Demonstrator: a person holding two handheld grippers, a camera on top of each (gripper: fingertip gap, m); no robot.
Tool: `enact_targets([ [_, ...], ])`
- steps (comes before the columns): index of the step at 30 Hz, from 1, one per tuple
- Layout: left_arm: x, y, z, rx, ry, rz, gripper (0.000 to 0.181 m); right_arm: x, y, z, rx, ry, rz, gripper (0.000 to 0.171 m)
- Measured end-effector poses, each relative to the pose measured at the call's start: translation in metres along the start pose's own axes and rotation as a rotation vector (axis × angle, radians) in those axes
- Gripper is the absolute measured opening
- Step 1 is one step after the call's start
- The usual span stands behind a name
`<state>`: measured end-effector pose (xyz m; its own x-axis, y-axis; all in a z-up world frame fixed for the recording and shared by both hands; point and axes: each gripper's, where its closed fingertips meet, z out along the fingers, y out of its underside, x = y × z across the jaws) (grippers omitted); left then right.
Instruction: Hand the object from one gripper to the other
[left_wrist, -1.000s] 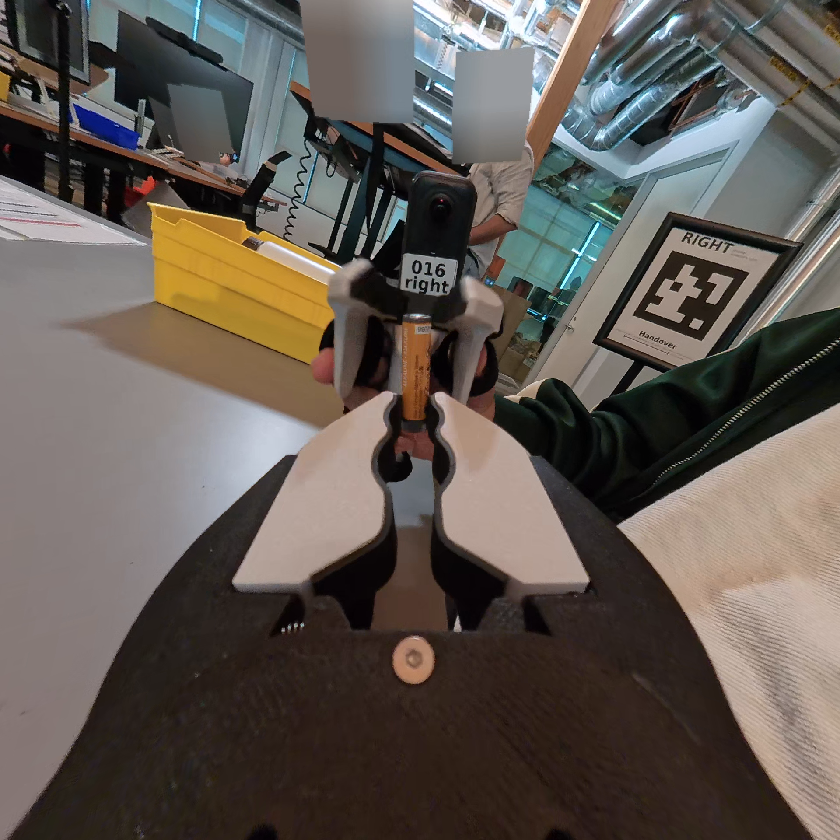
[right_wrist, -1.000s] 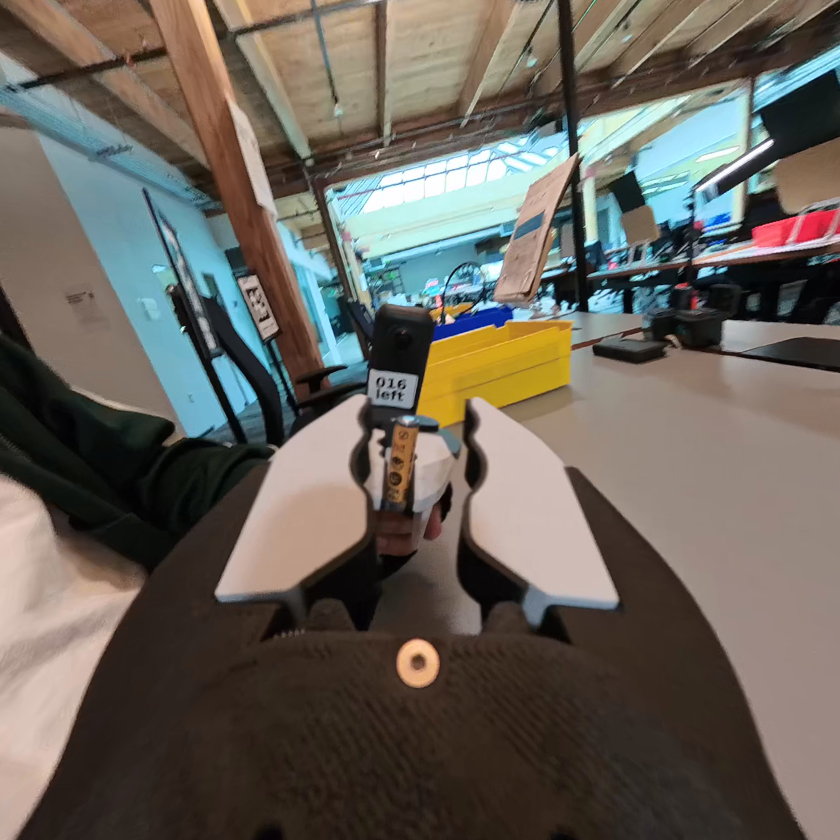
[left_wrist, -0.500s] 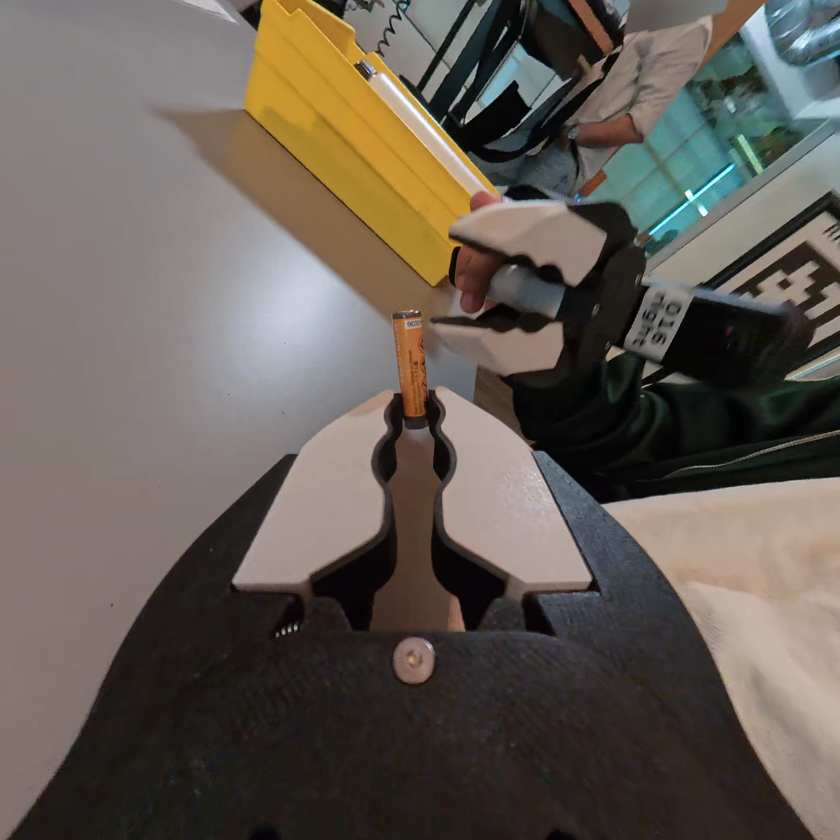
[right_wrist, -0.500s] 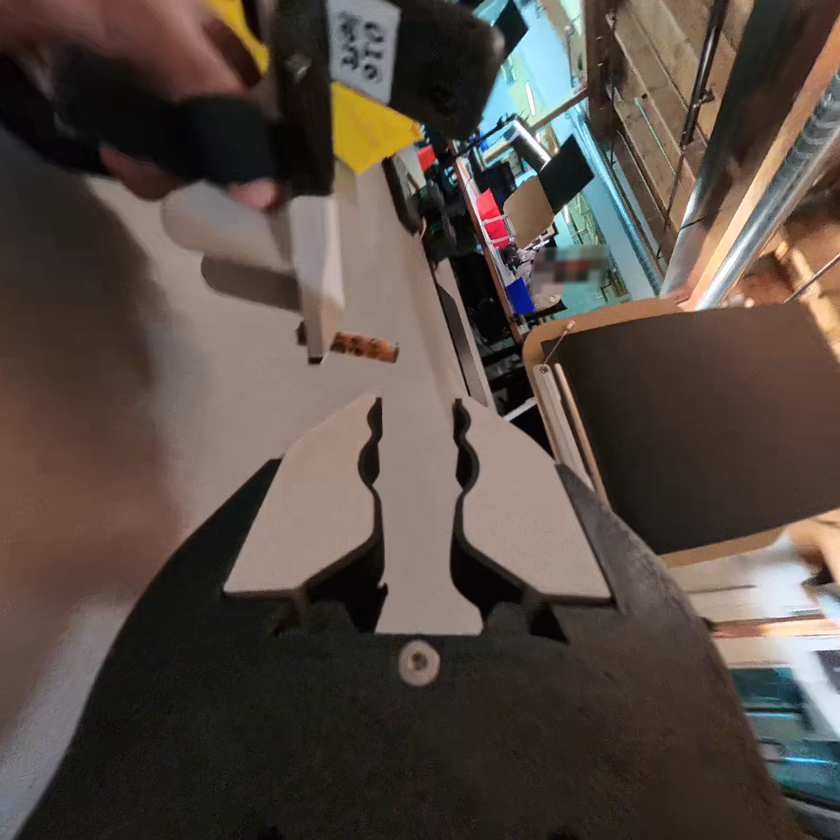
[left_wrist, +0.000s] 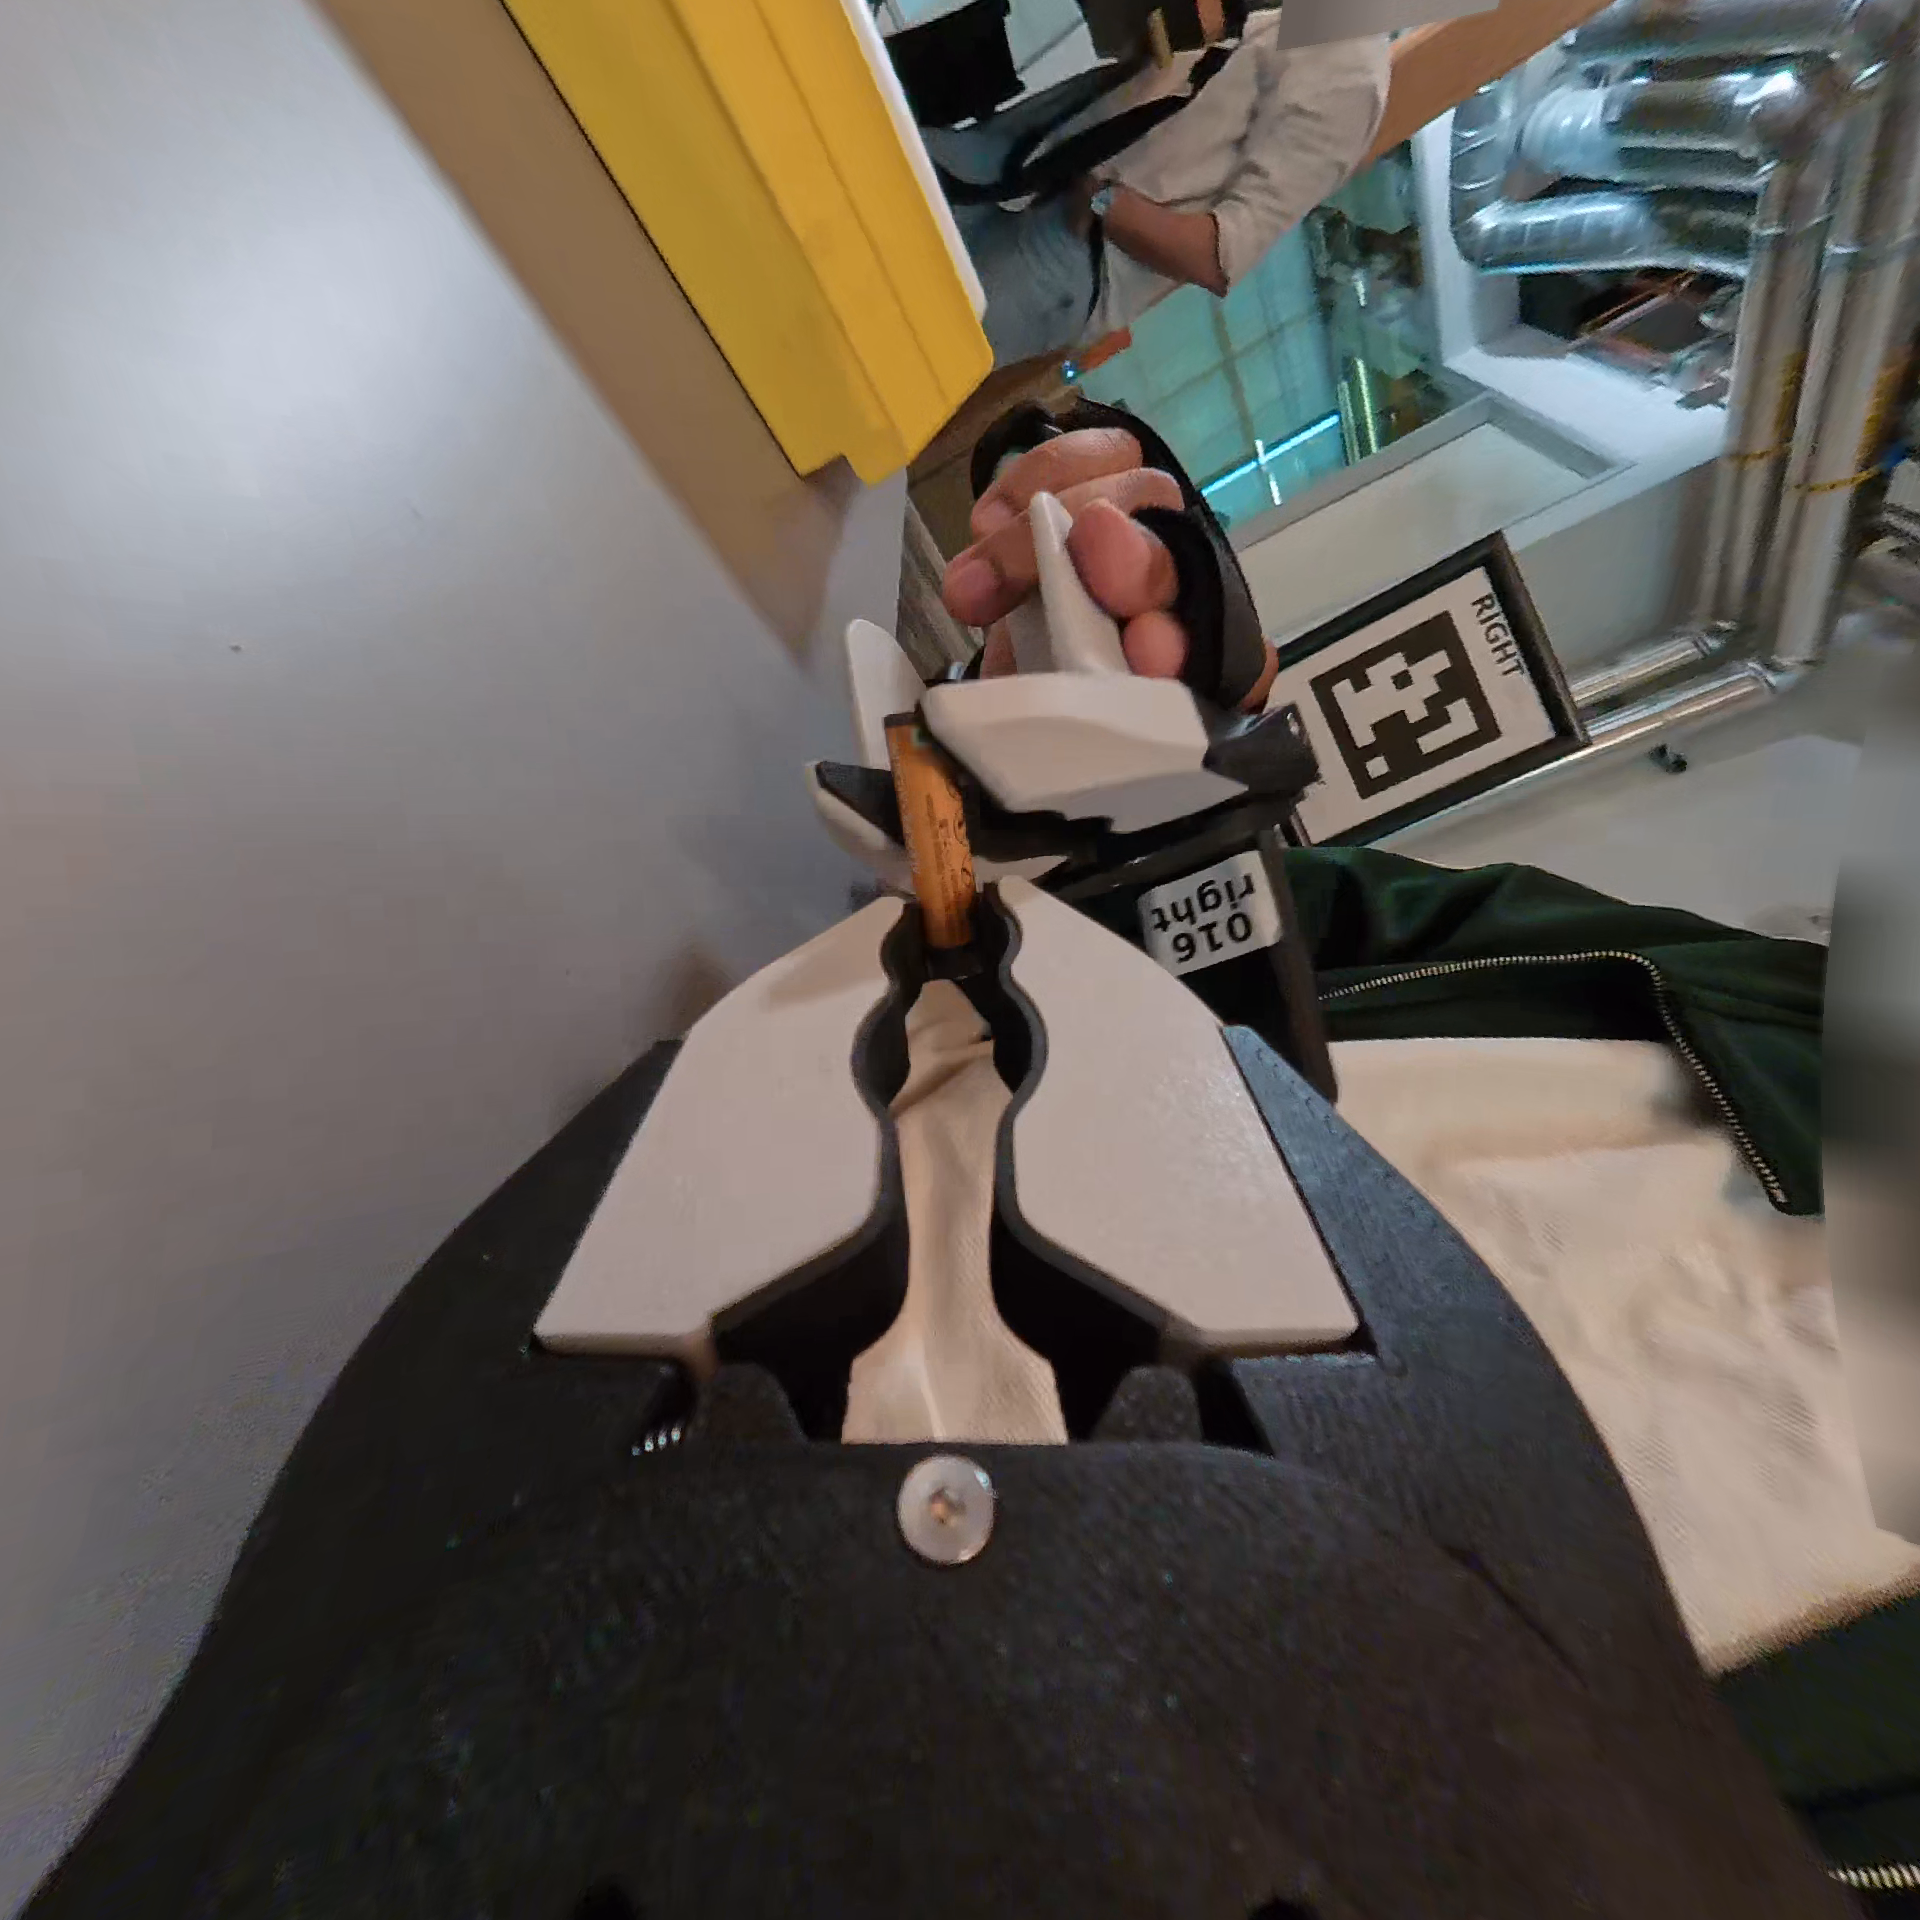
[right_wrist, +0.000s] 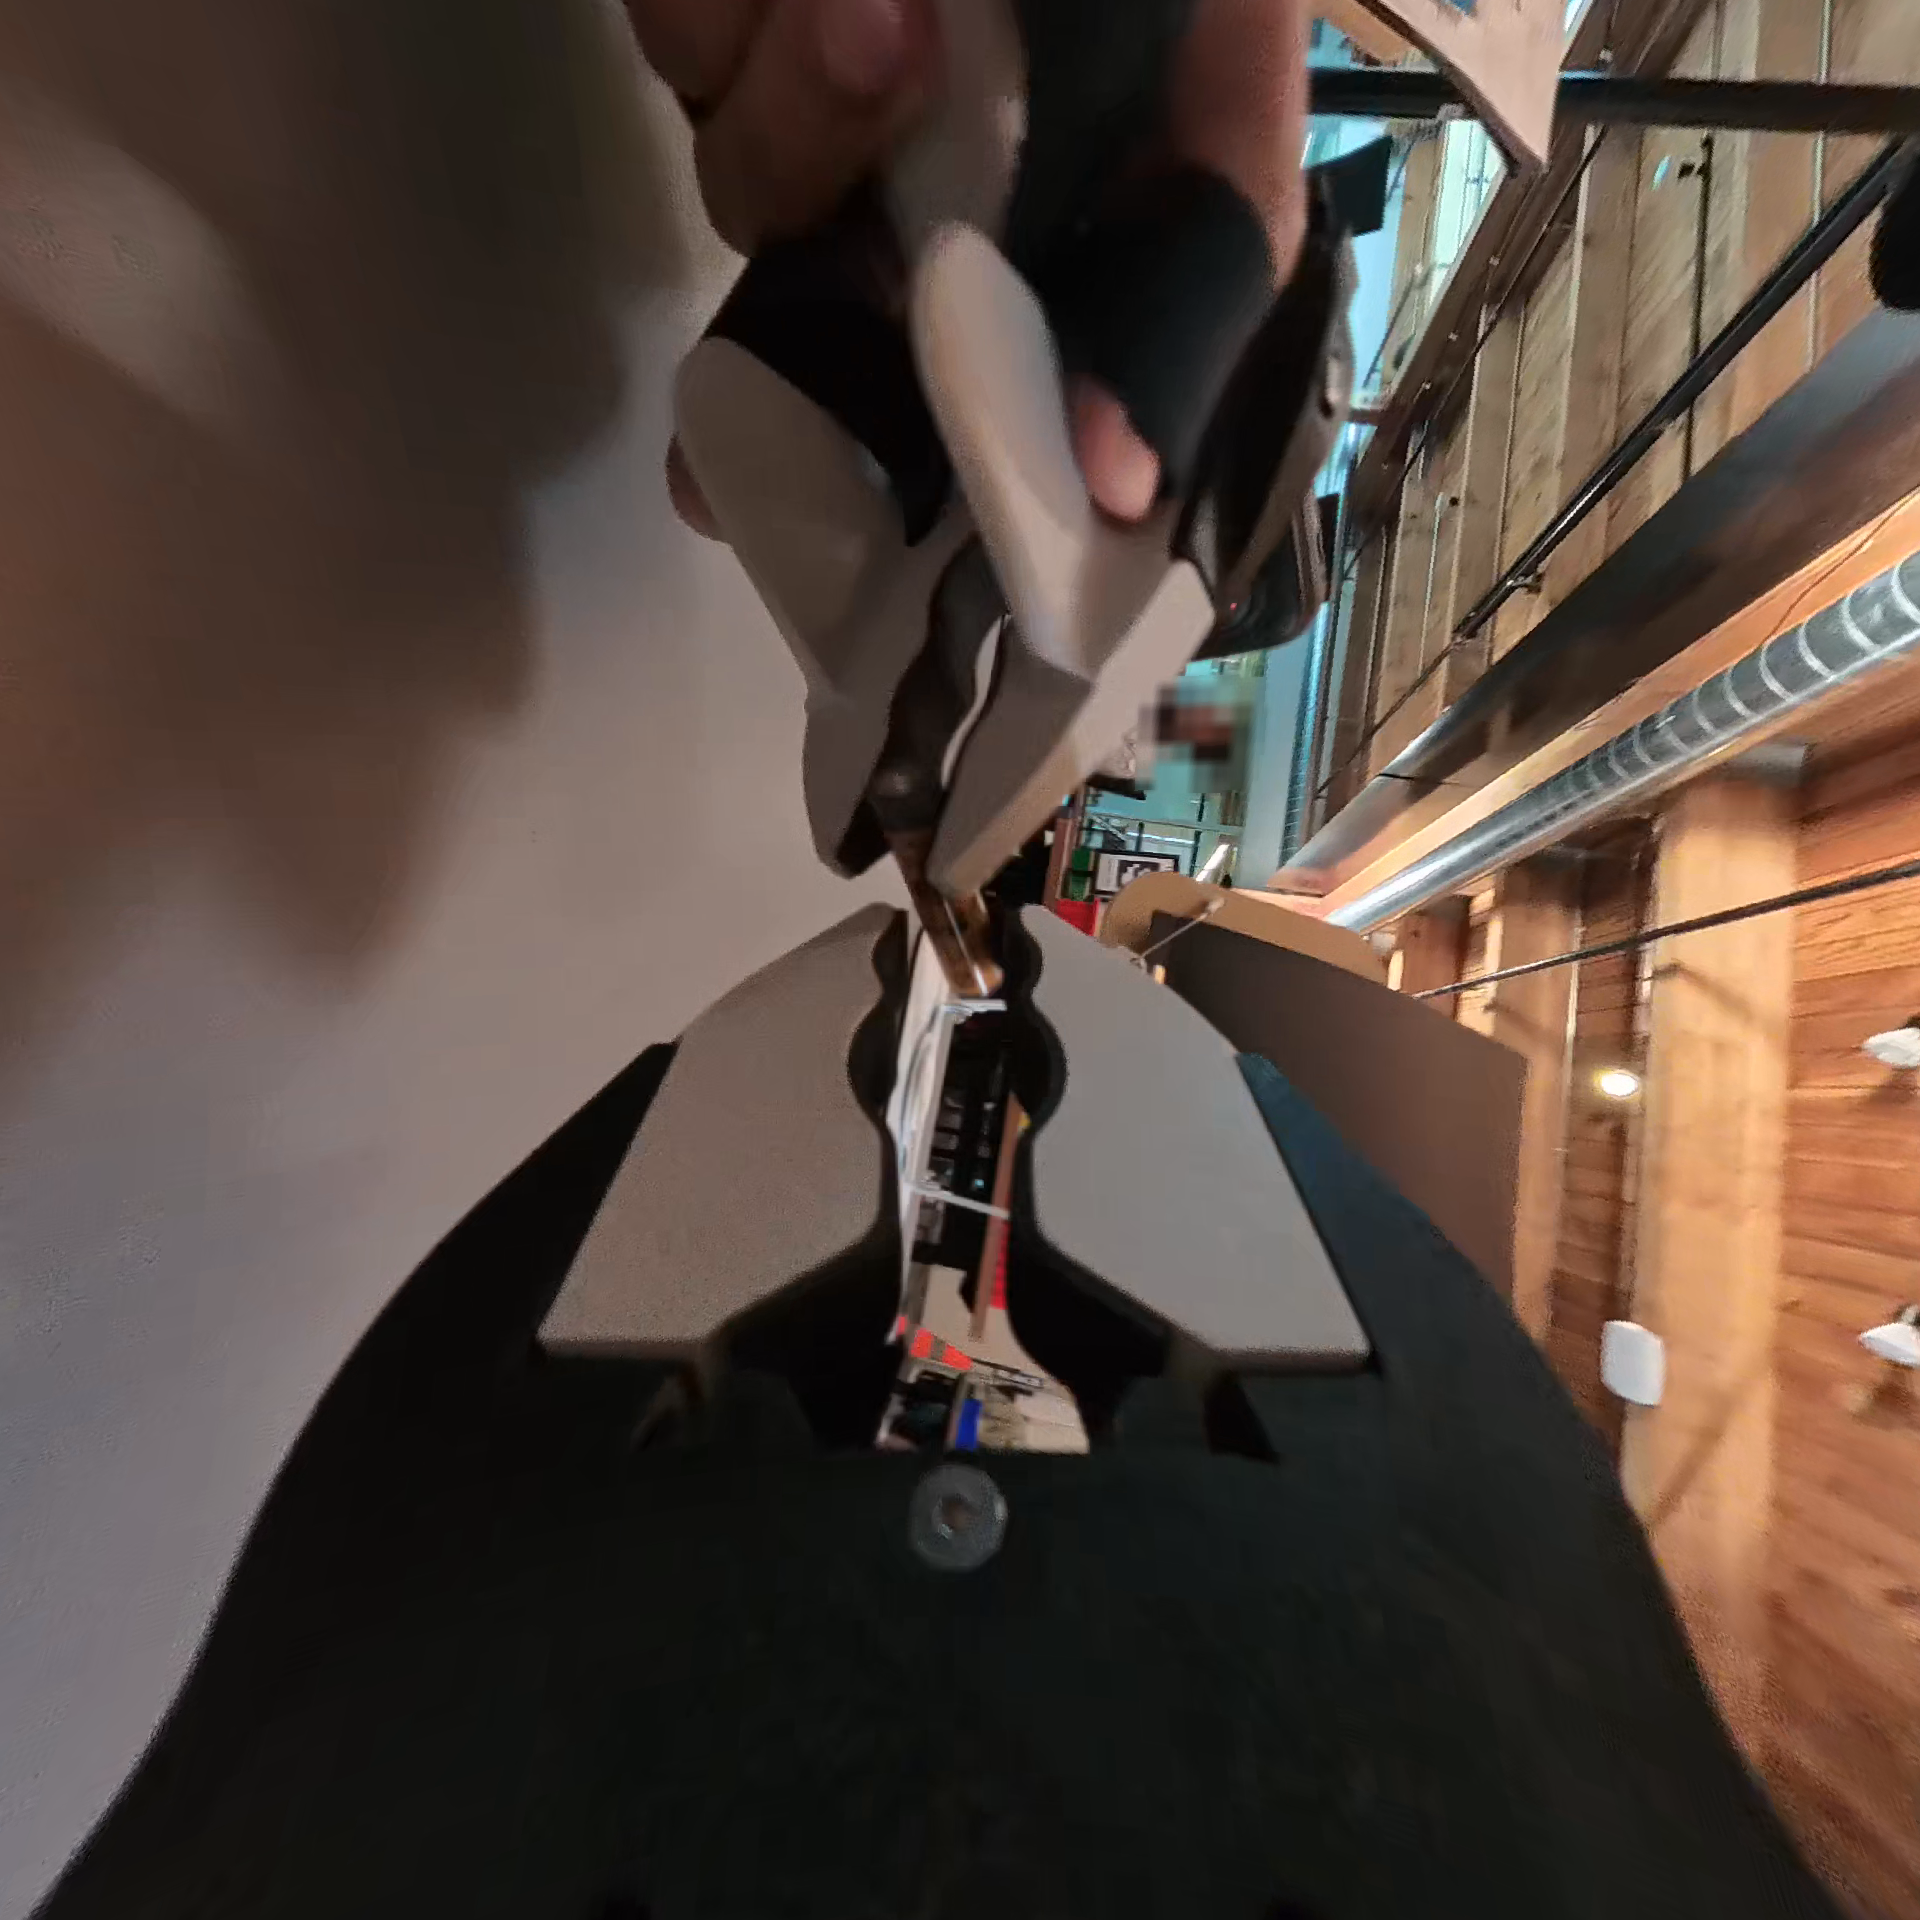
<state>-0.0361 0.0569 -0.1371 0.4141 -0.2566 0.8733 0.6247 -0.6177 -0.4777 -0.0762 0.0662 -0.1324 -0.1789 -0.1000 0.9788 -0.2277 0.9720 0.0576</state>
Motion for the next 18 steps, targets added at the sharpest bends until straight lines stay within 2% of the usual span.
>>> enact_targets([
  [4, 0.000, 0.000, 0.000, 0.003, 0.007, 0.011, 0.013, -0.004, 0.000, 0.002, -0.021, -0.008, -0.047, 0.012],
  [7, 0.002, -0.008, -0.003, 0.068, 0.045, 0.036, 0.015, -0.001, 0.004, 0.002, -0.030, -0.018, 0.012, 0.011],
  [9, 0.005, -0.018, -0.008, 0.139, 0.065, 0.060, 0.032, 0.000, 0.009, 0.002, -0.039, -0.022, 0.088, 0.011],
  [13, 0.024, -0.041, -0.018, 0.316, 0.122, 0.183, 0.053, 0.008, 0.022, 0.002, -0.029, -0.031, 0.330, 0.011],
  [18, 0.043, -0.053, -0.025, 0.441, 0.040, 0.504, 0.047, 0.022, 0.014, -0.004, 0.130, -0.106, 0.803, 0.011],
])
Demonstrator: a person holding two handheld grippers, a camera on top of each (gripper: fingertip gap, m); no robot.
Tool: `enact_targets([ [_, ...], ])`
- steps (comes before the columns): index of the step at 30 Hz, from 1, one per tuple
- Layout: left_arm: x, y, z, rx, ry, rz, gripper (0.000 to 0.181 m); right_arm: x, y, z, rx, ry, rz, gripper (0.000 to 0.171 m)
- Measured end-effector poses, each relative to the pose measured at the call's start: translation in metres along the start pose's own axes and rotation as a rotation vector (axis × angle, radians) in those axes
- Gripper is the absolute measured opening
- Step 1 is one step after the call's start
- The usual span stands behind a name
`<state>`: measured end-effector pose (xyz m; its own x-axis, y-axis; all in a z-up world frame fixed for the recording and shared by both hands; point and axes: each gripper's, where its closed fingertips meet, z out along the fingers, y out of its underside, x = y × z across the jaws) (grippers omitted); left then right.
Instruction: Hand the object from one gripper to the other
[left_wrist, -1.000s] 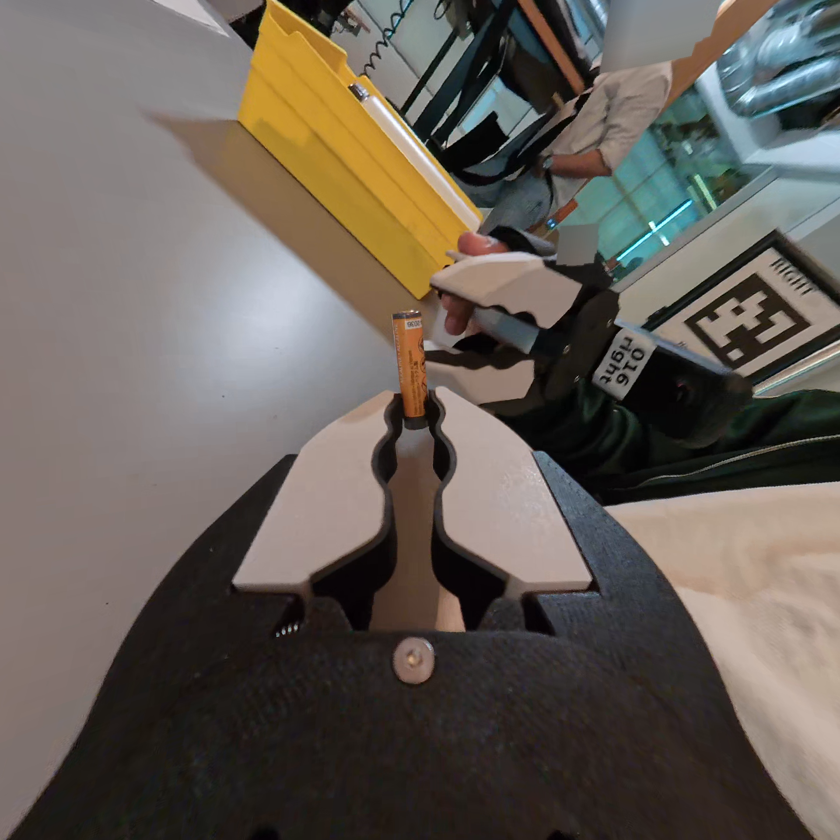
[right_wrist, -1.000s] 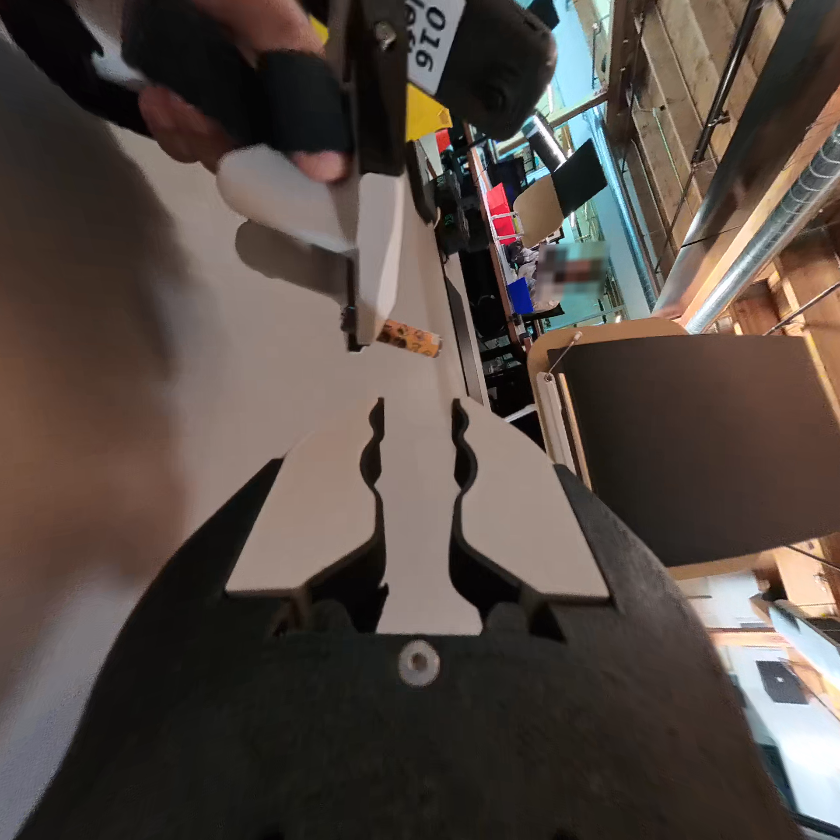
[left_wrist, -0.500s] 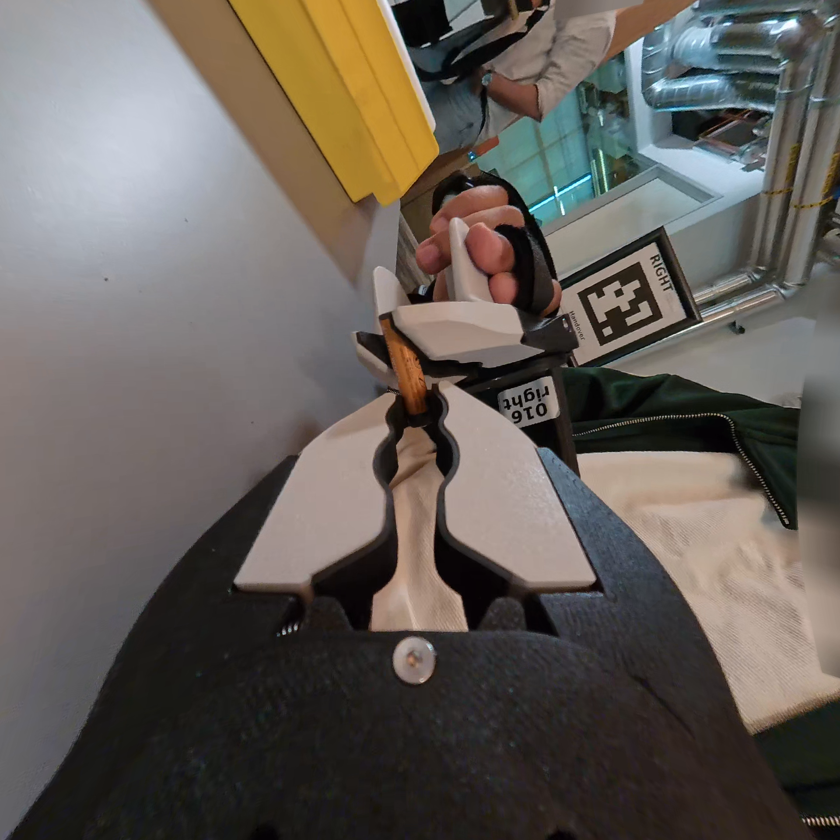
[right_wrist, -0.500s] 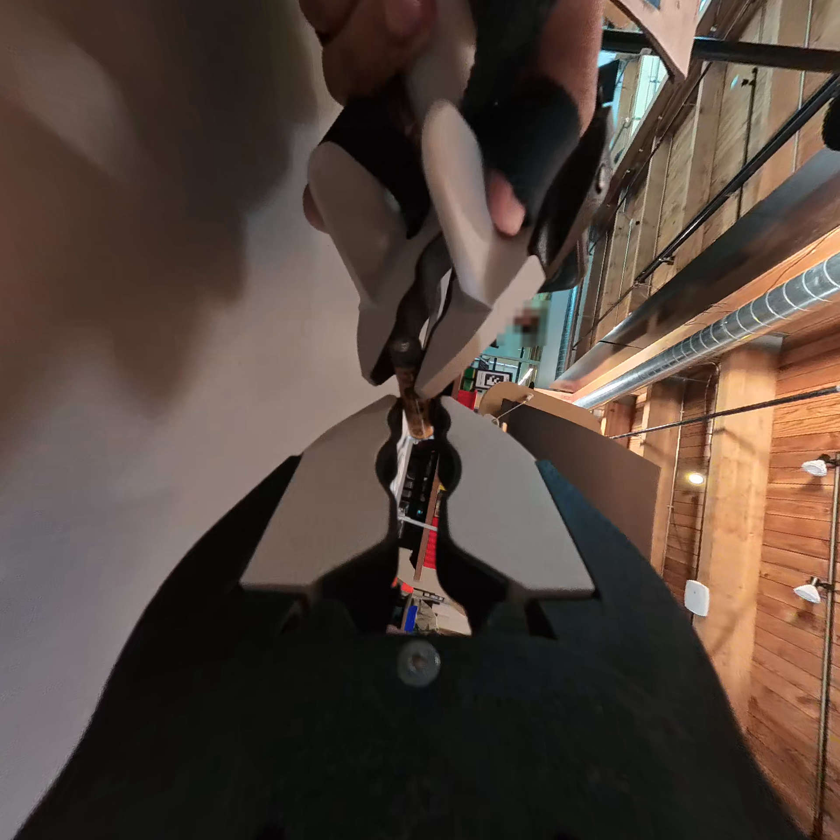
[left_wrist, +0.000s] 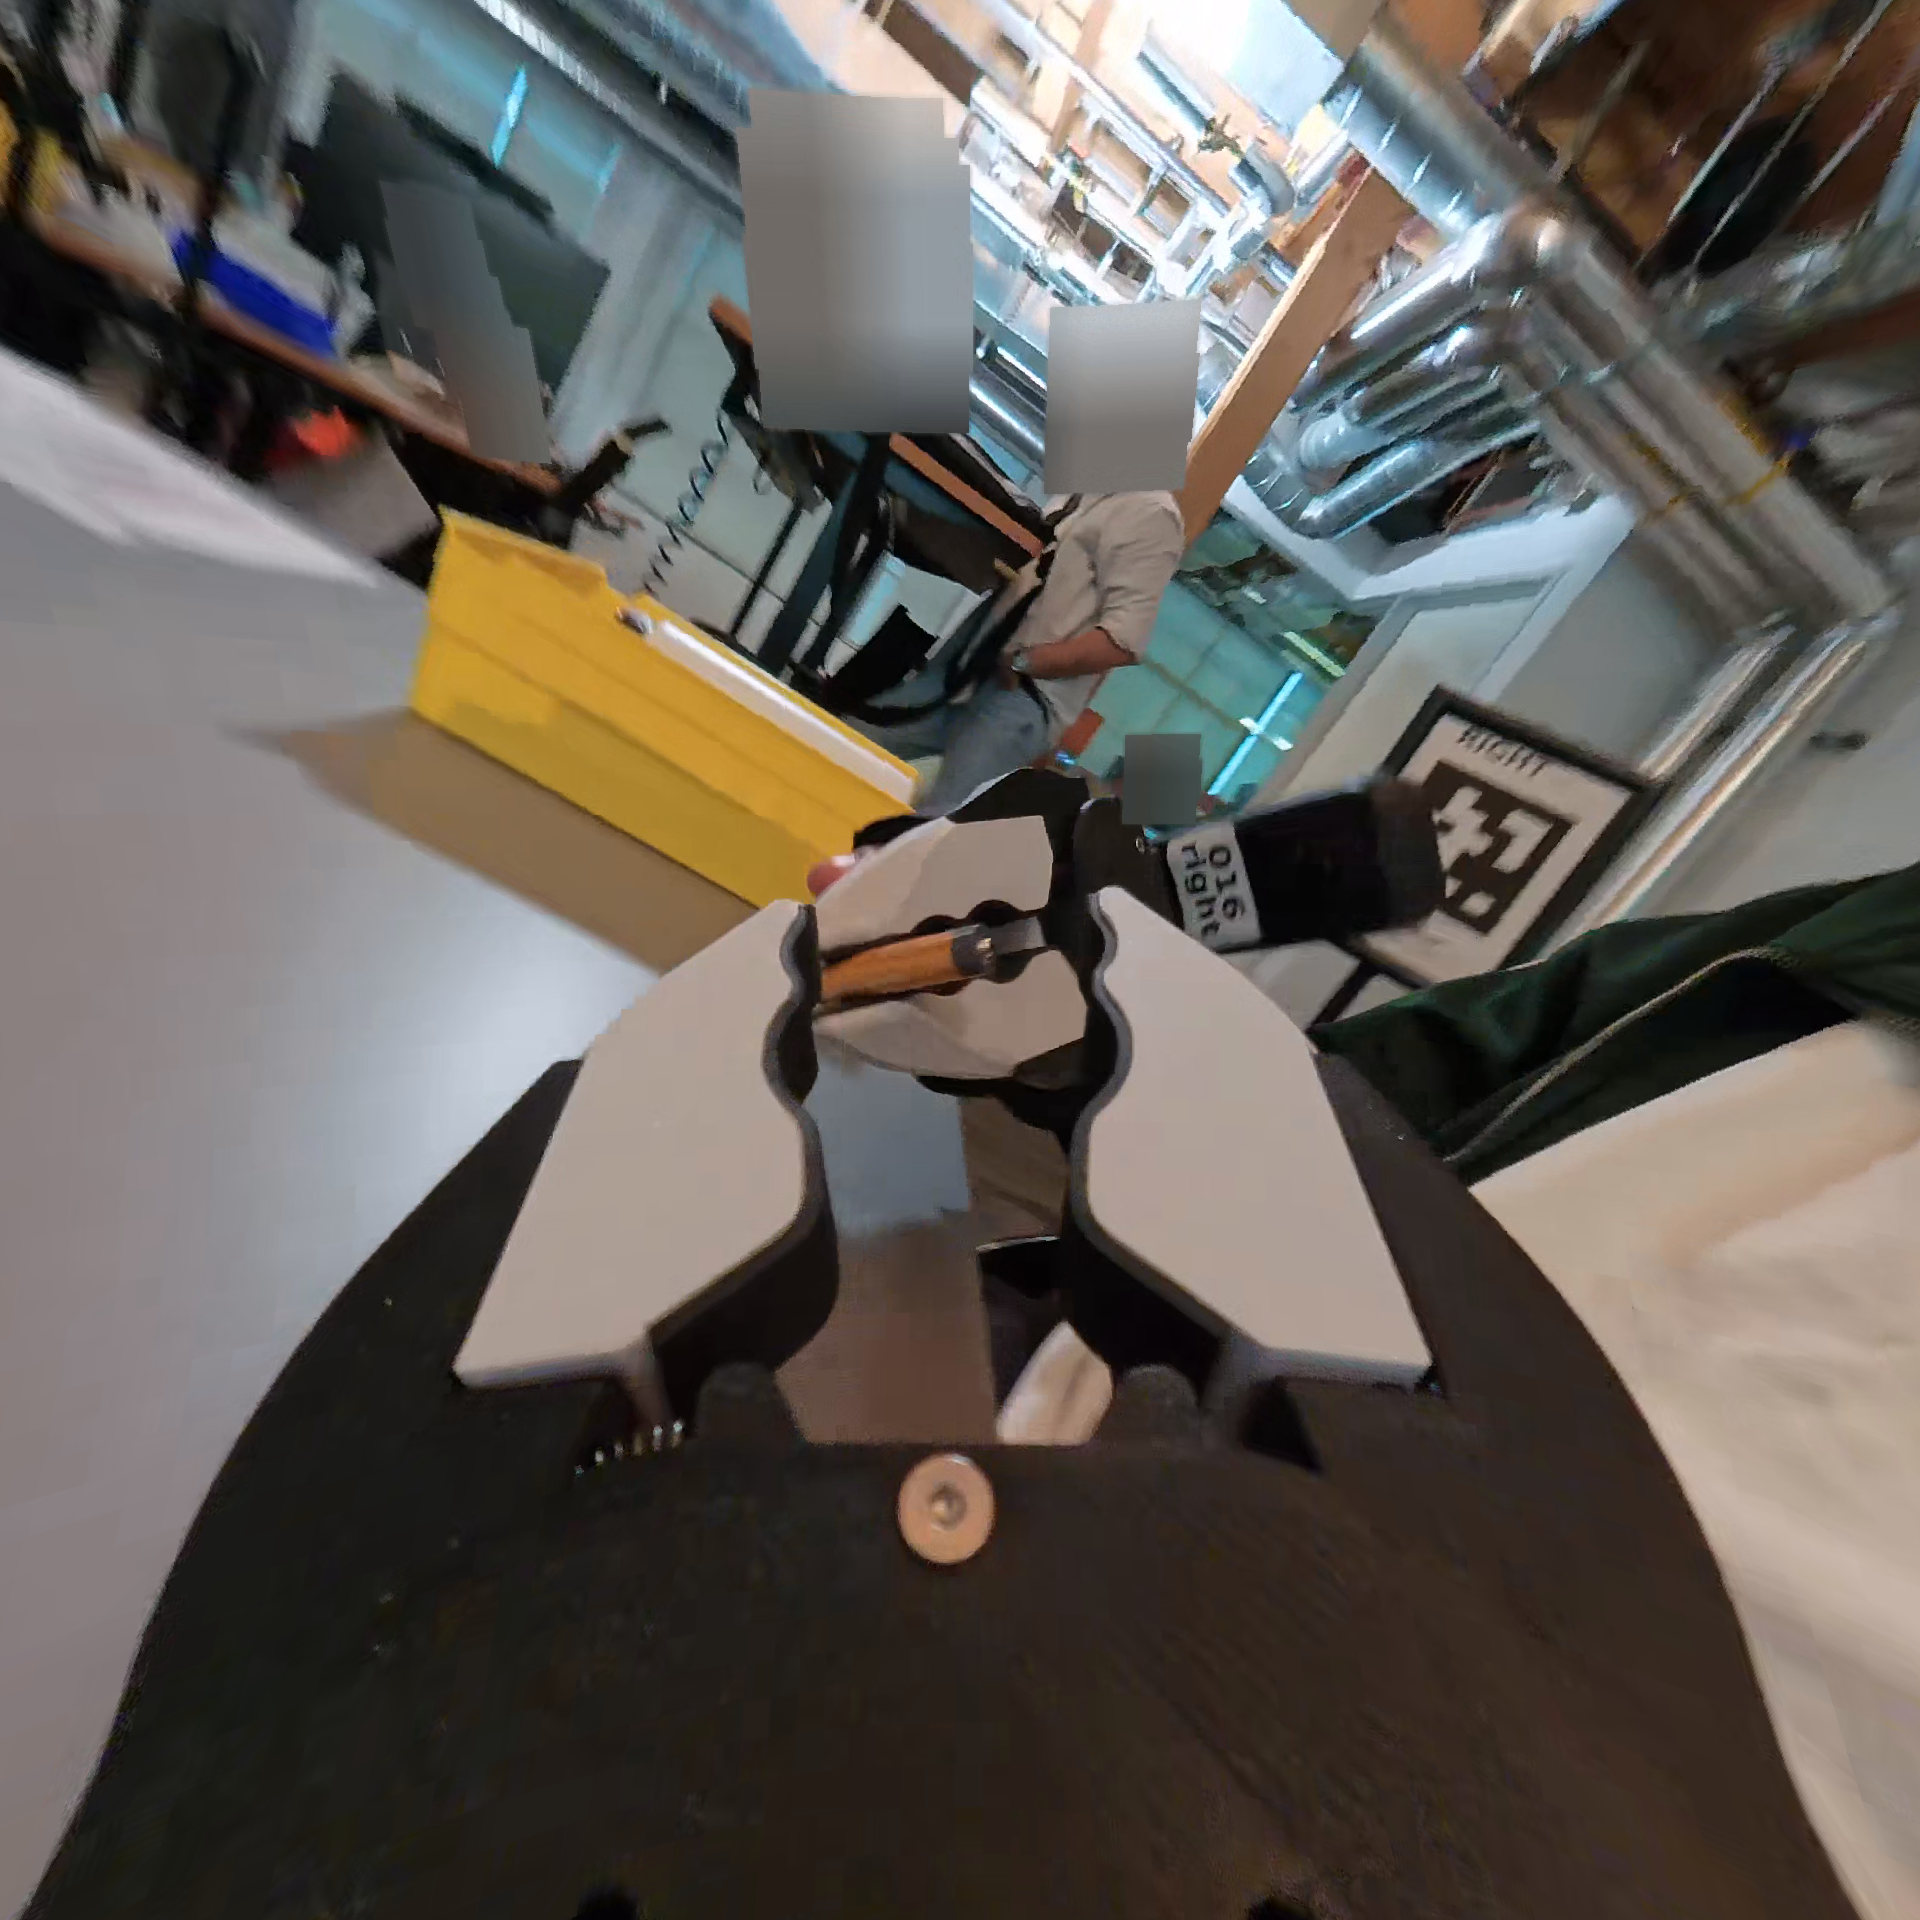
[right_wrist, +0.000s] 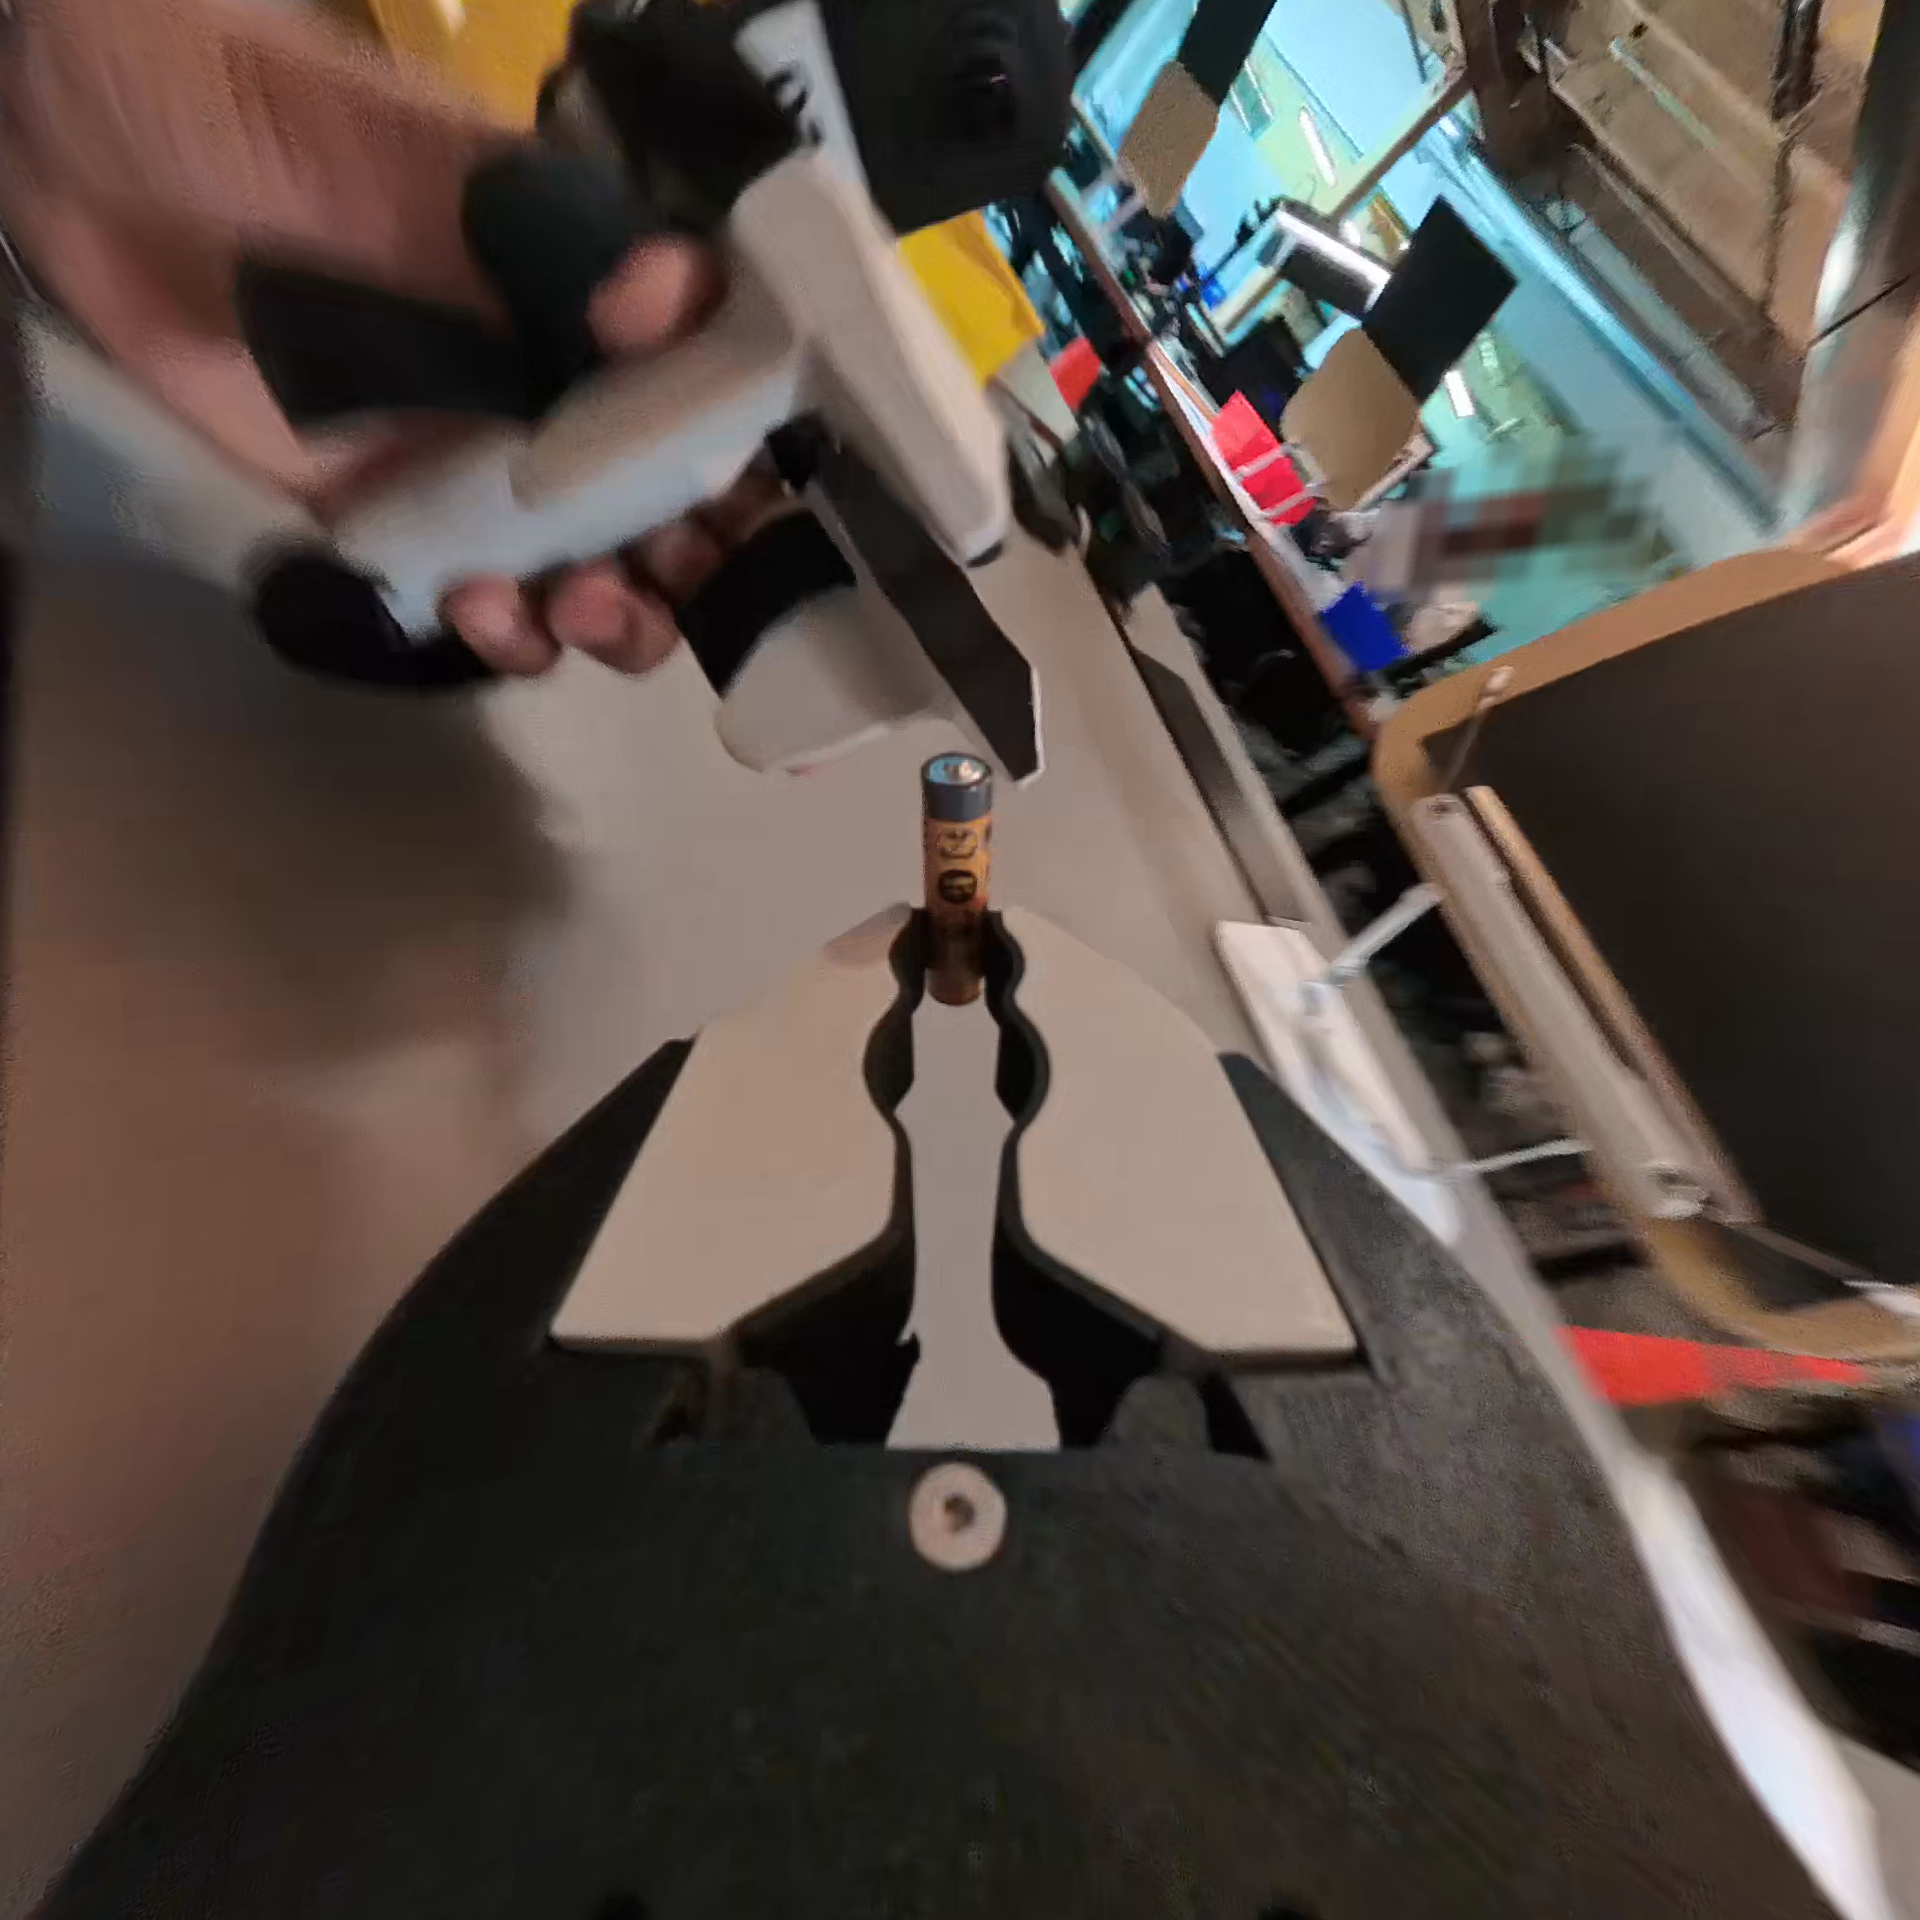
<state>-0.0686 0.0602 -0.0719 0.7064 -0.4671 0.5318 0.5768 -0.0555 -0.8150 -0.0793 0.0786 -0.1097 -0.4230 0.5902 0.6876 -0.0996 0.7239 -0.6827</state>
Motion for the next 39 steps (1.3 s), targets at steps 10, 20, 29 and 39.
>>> enact_targets([
  [10, 0.030, -0.005, 0.002, 0.005, 0.005, 0.427, 0.014, -0.014, -0.051, -0.015, 0.347, -0.463, 0.801, 0.011],
  [20, 0.029, 0.006, 0.008, -0.066, 0.002, 0.445, 0.016, -0.027, -0.051, -0.012, 0.307, -0.535, 0.817, 0.011],
  [29, 0.026, 0.016, 0.011, -0.139, -0.029, 0.514, 0.010, -0.029, -0.048, -0.011, 0.284, -0.538, 0.811, 0.011],
  [39, 0.022, 0.007, 0.007, -0.103, -0.071, 0.494, 0.009, -0.013, -0.039, -0.007, 0.323, -0.408, 0.765, 0.034],
])
